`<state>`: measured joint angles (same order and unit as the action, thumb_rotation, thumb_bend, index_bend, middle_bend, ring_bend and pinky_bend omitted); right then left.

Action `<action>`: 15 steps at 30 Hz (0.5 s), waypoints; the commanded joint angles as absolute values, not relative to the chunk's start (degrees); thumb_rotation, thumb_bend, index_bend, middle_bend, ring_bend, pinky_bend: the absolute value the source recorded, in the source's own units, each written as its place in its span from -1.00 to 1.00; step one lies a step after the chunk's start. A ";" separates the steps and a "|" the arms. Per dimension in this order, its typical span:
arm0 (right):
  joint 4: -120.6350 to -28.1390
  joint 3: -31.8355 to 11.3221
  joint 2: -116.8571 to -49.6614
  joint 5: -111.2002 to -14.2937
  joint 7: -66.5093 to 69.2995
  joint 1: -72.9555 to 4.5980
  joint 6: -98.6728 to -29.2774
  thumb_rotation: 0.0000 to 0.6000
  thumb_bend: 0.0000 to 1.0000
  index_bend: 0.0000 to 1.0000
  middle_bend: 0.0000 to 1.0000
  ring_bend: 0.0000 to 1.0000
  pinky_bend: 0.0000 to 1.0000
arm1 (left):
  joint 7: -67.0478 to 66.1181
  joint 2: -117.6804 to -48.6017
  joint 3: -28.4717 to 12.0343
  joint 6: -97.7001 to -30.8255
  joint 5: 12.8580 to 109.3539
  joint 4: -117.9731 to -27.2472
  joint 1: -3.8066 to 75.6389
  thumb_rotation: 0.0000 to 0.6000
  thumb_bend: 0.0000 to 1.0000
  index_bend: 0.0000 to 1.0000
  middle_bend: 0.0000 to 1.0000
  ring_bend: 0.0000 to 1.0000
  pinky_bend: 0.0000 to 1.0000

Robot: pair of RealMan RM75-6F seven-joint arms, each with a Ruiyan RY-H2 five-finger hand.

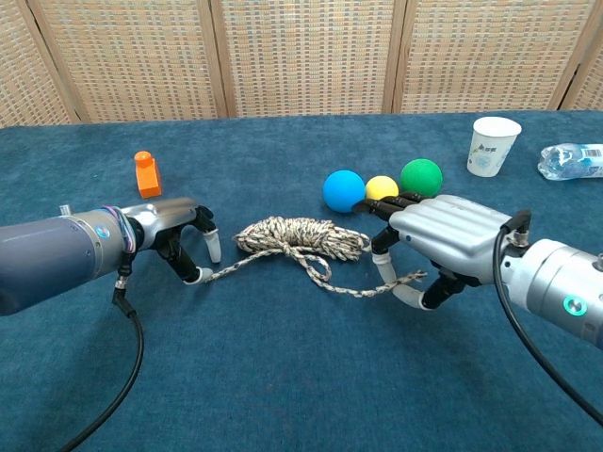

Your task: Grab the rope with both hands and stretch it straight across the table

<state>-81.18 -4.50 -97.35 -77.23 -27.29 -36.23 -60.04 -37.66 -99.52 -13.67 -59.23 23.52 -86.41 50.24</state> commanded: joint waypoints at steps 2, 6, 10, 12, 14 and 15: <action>-80.94 -4.53 -97.34 -77.18 -26.87 -36.17 -59.93 1.00 0.06 0.34 -1.00 -1.00 -1.00 | -37.20 -100.04 -13.25 -59.24 24.08 -86.03 50.17 1.00 -0.20 -0.07 -1.00 -1.00 -1.00; -80.67 -4.45 -97.32 -77.30 -26.41 -36.07 -59.90 1.00 0.06 0.34 -1.00 -1.00 -1.00 | -37.04 -100.77 -13.04 -60.17 24.96 -85.41 50.14 1.00 -0.20 -0.05 -1.00 -1.00 -1.00; -80.33 -4.45 -97.33 -77.44 -25.88 -36.02 -59.86 1.00 0.06 0.34 -1.00 -1.00 -1.00 | -37.18 -101.29 -12.47 -60.84 25.94 -85.20 49.98 1.00 -0.20 -0.05 -1.00 -1.00 -1.00; -80.17 -4.43 -97.30 -77.49 -25.54 -35.96 -59.83 1.00 0.06 0.34 -1.00 -1.00 -1.00 | -37.33 -101.71 -12.30 -60.75 25.71 -85.40 49.96 1.00 -0.20 -0.05 -1.00 -1.00 -1.00; -80.04 -4.42 -97.30 -77.56 -25.34 -35.92 -59.82 1.00 0.06 0.34 -1.00 -1.00 -1.00 | -37.64 -101.98 -12.19 -60.98 25.63 -85.48 49.98 1.00 -0.20 -0.05 -1.00 -1.00 -1.00; -79.98 -4.47 -97.32 -77.53 -25.23 -35.91 -59.80 1.00 0.06 0.34 -1.00 -1.00 -1.00 | -37.63 -102.09 -12.28 -60.99 25.44 -85.57 49.97 1.00 -0.20 -0.05 -1.00 -1.00 -1.00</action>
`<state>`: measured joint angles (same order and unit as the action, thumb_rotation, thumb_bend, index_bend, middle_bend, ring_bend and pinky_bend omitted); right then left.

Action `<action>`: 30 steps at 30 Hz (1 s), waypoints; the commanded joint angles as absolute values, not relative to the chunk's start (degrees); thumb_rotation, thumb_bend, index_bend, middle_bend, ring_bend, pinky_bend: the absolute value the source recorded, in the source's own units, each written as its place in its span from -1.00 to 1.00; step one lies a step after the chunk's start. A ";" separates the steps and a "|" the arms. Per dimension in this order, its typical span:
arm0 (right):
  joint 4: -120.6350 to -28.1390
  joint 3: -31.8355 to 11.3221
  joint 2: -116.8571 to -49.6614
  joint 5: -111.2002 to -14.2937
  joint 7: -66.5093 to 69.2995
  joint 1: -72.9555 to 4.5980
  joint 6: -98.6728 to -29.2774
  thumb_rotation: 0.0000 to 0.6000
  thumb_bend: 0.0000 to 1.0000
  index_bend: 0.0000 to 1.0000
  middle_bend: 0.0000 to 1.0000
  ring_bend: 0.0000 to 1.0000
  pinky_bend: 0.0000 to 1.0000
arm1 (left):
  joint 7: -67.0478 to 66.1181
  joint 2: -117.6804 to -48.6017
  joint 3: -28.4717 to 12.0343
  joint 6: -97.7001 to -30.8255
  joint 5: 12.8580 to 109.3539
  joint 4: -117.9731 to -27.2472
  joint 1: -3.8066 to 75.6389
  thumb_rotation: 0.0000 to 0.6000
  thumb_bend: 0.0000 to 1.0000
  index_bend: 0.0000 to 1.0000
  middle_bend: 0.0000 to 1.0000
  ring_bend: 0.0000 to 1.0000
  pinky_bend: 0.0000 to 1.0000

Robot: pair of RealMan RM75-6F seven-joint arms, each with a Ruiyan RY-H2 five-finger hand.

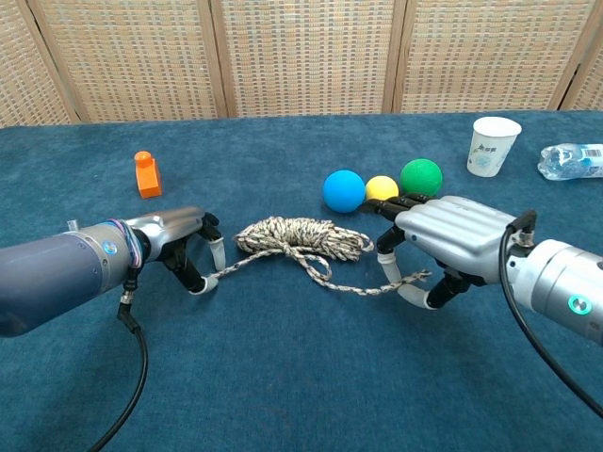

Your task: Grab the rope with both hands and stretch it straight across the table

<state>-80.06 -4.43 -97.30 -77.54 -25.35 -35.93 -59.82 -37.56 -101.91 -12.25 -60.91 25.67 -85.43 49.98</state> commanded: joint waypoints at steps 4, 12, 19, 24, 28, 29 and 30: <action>-79.84 -4.53 -97.30 -77.64 -24.97 -35.91 -59.76 1.00 0.06 0.34 -1.00 -1.00 -1.00 | -38.20 -102.44 -12.19 -61.56 25.48 -85.52 50.02 1.00 -0.20 -0.03 -1.00 -1.00 -1.00; -79.78 -4.56 -96.85 -77.79 -24.60 -35.85 -59.69 1.00 0.06 0.34 -1.00 -1.00 -1.00 | -38.98 -103.28 -12.53 -62.22 24.64 -85.10 50.07 1.00 -0.19 0.00 -1.00 -1.00 -1.00; -79.74 -4.61 -96.57 -77.79 -24.36 -35.78 -59.60 1.00 0.06 0.34 -1.00 -1.00 -1.00 | -39.92 -103.68 -12.81 -62.21 23.90 -84.79 50.26 1.00 -0.09 0.01 -1.00 -1.00 -1.00; -79.95 -4.73 -96.39 -77.83 -24.28 -35.74 -59.71 1.00 0.06 0.35 -1.00 -1.00 -1.00 | -40.24 -104.15 -12.95 -62.22 23.74 -84.45 50.35 1.00 -0.09 0.01 -1.00 -1.00 -1.00; -80.05 -4.76 -96.39 -77.84 -24.31 -35.76 -59.68 1.00 0.06 0.35 -1.00 -1.00 -1.00 | -40.69 -104.52 -12.86 -62.67 23.77 -84.08 50.31 1.00 -0.09 0.07 -1.00 -1.00 -1.00; -80.04 -4.74 -96.40 -77.85 -24.29 -35.75 -59.67 1.00 0.06 0.35 -1.00 -1.00 -1.00 | -40.81 -104.62 -12.86 -62.79 23.73 -83.95 50.30 1.00 -0.09 0.09 -1.00 -1.00 -1.00; -80.01 -4.73 -96.41 -77.85 -24.28 -35.74 -59.66 1.00 0.06 0.36 -1.00 -1.00 -1.00 | -40.89 -104.72 -12.88 -62.86 23.70 -83.83 50.28 1.00 -0.09 0.10 -1.00 -1.00 -1.00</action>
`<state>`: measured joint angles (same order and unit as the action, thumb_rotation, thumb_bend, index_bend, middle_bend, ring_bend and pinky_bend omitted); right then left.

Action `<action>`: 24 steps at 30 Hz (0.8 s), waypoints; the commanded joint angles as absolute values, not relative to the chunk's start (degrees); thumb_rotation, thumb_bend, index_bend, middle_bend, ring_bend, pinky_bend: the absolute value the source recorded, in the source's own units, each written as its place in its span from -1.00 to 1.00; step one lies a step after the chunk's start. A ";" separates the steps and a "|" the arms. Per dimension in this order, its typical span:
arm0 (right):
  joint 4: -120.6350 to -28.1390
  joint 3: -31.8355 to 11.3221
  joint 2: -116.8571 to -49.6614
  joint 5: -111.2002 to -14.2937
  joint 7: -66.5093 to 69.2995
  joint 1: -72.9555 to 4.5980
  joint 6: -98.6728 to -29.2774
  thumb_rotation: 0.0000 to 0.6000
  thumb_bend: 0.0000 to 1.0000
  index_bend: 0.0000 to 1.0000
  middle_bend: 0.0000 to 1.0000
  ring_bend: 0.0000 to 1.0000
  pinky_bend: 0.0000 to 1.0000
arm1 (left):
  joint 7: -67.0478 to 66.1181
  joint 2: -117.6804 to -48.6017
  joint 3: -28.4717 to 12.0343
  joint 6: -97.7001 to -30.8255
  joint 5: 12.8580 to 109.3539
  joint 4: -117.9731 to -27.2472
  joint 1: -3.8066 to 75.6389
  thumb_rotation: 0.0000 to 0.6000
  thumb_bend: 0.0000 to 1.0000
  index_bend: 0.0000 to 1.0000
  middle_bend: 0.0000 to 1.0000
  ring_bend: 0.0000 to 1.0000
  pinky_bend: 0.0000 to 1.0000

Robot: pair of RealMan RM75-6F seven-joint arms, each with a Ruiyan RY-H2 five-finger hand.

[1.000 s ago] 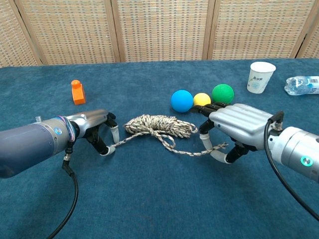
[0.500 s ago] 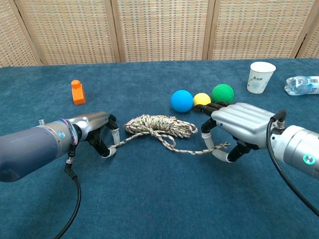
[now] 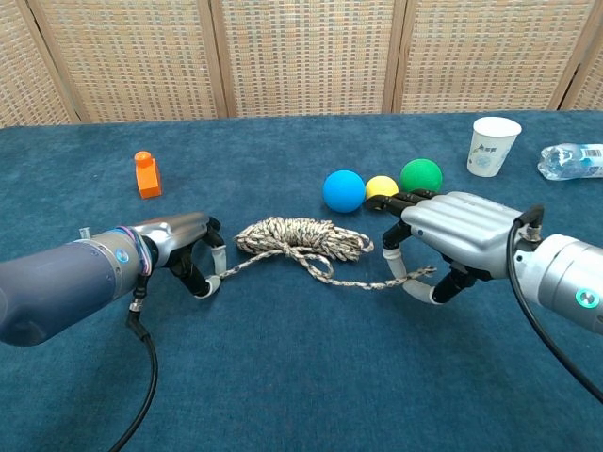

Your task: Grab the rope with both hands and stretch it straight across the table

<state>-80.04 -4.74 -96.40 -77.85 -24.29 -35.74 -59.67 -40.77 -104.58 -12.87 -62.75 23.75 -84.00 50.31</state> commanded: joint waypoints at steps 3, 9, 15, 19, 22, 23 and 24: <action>-79.92 -4.66 -96.44 -77.84 -24.28 -35.71 -59.60 1.00 0.06 0.36 -1.00 -1.00 -1.00 | -41.10 -104.95 -12.93 -62.87 23.47 -83.42 50.24 1.00 -0.08 0.13 -1.00 -1.00 -1.00; -79.80 -4.77 -96.37 -77.80 -24.17 -35.65 -59.66 1.00 0.06 0.36 -1.00 -1.00 -1.00 | -41.53 -105.48 -13.01 -62.97 23.68 -82.44 50.17 1.00 -0.06 0.20 -1.00 -1.00 -1.00; -79.78 -4.91 -96.41 -77.86 -23.88 -35.61 -59.80 1.00 0.06 0.36 -1.00 -1.00 -1.00 | -41.12 -105.10 -13.27 -63.66 25.26 -82.37 49.74 1.00 -0.03 0.29 -1.00 -1.00 -1.00; -79.91 -5.29 -96.20 -77.99 -23.52 -35.62 -60.18 1.00 0.06 0.38 -1.00 -1.00 -1.00 | -40.13 -103.37 -13.36 -64.33 27.21 -83.48 48.81 1.00 -0.01 0.32 -1.00 -1.00 -1.00; -80.08 -5.60 -95.75 -78.06 -23.57 -35.62 -60.52 1.00 0.06 0.38 -1.00 -1.00 -1.00 | -38.94 -101.39 -13.13 -65.38 29.56 -84.94 47.72 1.00 -0.01 0.32 -1.00 -1.00 -1.00; -80.15 -5.70 -95.58 -78.04 -23.63 -35.63 -60.58 1.00 0.06 0.38 -1.00 -1.00 -1.00 | -38.55 -100.74 -12.90 -65.65 30.45 -85.44 47.32 1.00 -0.01 0.32 -1.00 -1.00 -1.00; -80.18 -5.85 -95.39 -78.00 -23.75 -35.64 -60.70 1.00 0.06 0.38 -1.00 -1.00 -1.00 | -38.19 -99.97 -12.65 -66.09 31.43 -85.86 46.89 1.00 -0.01 0.33 -1.00 -1.00 -1.00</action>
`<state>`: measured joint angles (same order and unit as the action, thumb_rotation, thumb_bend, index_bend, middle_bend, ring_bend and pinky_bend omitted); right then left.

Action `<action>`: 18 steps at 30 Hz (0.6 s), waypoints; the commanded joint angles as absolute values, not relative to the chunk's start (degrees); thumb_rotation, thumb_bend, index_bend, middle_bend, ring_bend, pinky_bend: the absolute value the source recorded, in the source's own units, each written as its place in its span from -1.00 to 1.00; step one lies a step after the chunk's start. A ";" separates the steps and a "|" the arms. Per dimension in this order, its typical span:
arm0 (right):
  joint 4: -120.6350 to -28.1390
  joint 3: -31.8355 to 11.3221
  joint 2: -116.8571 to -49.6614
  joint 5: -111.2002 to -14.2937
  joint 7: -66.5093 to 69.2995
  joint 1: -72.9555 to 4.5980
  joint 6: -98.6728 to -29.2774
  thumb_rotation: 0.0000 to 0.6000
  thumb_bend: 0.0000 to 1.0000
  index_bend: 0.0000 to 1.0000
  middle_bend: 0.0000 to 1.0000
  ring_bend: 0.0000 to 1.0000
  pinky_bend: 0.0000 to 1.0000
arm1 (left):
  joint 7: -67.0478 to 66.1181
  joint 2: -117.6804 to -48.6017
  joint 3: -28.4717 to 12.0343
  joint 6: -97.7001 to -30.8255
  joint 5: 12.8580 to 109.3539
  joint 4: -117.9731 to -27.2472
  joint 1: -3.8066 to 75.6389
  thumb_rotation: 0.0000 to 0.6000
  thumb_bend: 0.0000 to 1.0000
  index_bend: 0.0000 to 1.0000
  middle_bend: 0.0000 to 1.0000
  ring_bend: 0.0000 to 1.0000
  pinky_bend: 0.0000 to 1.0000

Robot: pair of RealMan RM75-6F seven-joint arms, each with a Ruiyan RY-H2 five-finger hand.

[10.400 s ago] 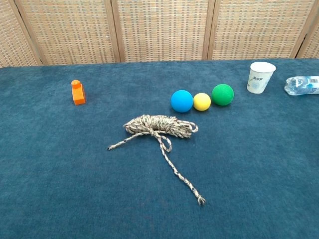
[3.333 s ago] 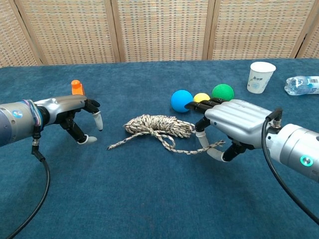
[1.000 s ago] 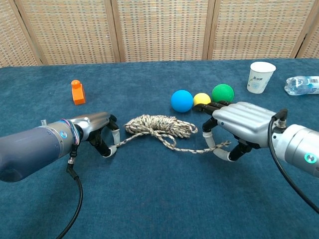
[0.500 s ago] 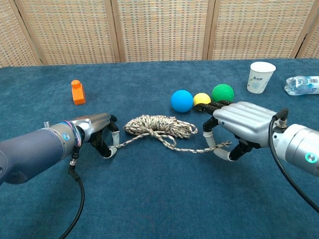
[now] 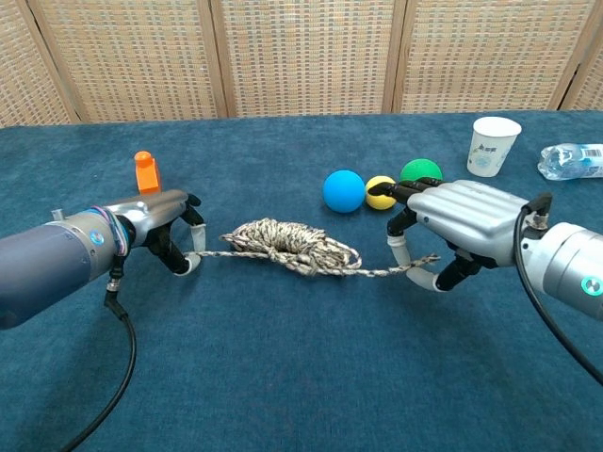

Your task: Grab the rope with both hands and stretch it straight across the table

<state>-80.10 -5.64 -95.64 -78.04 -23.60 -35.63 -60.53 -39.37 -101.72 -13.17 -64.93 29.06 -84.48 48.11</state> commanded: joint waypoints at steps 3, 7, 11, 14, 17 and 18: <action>-80.21 -6.65 -94.71 -77.32 -24.22 -35.55 -61.20 1.00 0.06 0.38 -1.00 -1.00 -1.00 | -36.99 -97.25 -12.16 -67.59 34.39 -86.41 45.47 1.00 0.00 0.33 -1.00 -1.00 -1.00; -80.10 -7.61 -93.72 -76.38 -25.30 -35.41 -61.91 1.00 0.06 0.38 -1.00 -1.00 -1.00 | -35.16 -93.86 -11.72 -67.15 36.72 -86.48 43.92 1.00 0.00 0.33 -1.00 -1.00 -1.00; -79.98 -8.55 -91.68 -75.35 -26.37 -34.85 -63.11 1.00 0.06 0.38 -1.00 -1.00 -1.00 | -32.76 -90.23 -10.80 -66.24 39.73 -85.96 42.19 1.00 0.00 0.33 -1.00 -1.00 -1.00; -80.16 -9.05 -89.98 -74.26 -26.61 -34.26 -63.59 1.00 0.06 0.38 -1.00 -1.00 -1.00 | -30.85 -88.17 -10.11 -65.34 41.67 -84.94 41.00 1.00 0.00 0.33 -1.00 -1.00 -1.00; -80.03 -9.31 -88.42 -73.55 -26.97 -33.78 -64.01 1.00 0.06 0.38 -1.00 -1.00 -1.00 | -28.49 -86.76 -9.38 -64.63 43.81 -83.61 39.70 1.00 0.00 0.33 -1.00 -1.00 -1.00; -79.89 -9.29 -87.96 -73.47 -27.13 -33.64 -64.16 1.00 0.06 0.39 -1.00 -1.00 -1.00 | -27.71 -86.32 -9.17 -64.41 44.44 -83.32 39.28 1.00 0.00 0.33 -1.00 -1.00 -1.00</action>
